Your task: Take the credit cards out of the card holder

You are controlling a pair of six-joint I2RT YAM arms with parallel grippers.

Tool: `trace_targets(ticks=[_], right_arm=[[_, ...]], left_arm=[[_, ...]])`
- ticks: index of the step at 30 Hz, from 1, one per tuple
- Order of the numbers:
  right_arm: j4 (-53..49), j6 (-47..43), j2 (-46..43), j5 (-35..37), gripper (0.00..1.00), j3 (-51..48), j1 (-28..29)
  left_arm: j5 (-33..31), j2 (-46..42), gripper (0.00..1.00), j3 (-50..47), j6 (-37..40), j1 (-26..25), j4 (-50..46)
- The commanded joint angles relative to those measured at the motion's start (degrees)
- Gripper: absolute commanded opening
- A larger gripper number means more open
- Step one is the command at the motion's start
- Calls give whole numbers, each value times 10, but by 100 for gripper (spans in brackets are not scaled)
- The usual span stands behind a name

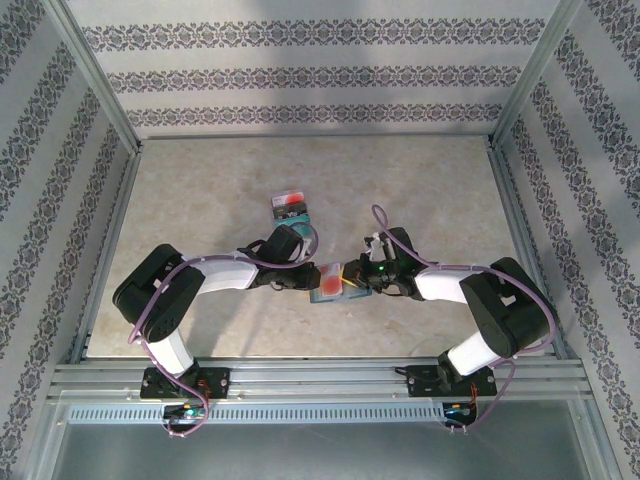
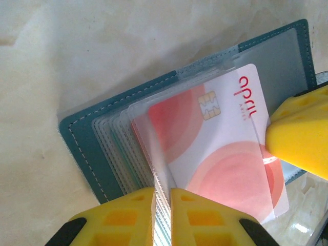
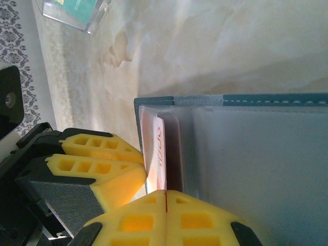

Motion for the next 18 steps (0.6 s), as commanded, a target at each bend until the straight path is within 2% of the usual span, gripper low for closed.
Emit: trace_targets(ticks=[1,10,18], right_arm=[[20,0,-12,-8,4,-8,-10],[21,-5,-7,-8,3,-14,-19],[24,-5,-4,-6,3,-15,-19]], left_arm=[[-22,17,14,-1,11,-8,-44],[-23,3,14,2,14,-6,-51],[-31,-44,20,21,20,-7,-71]])
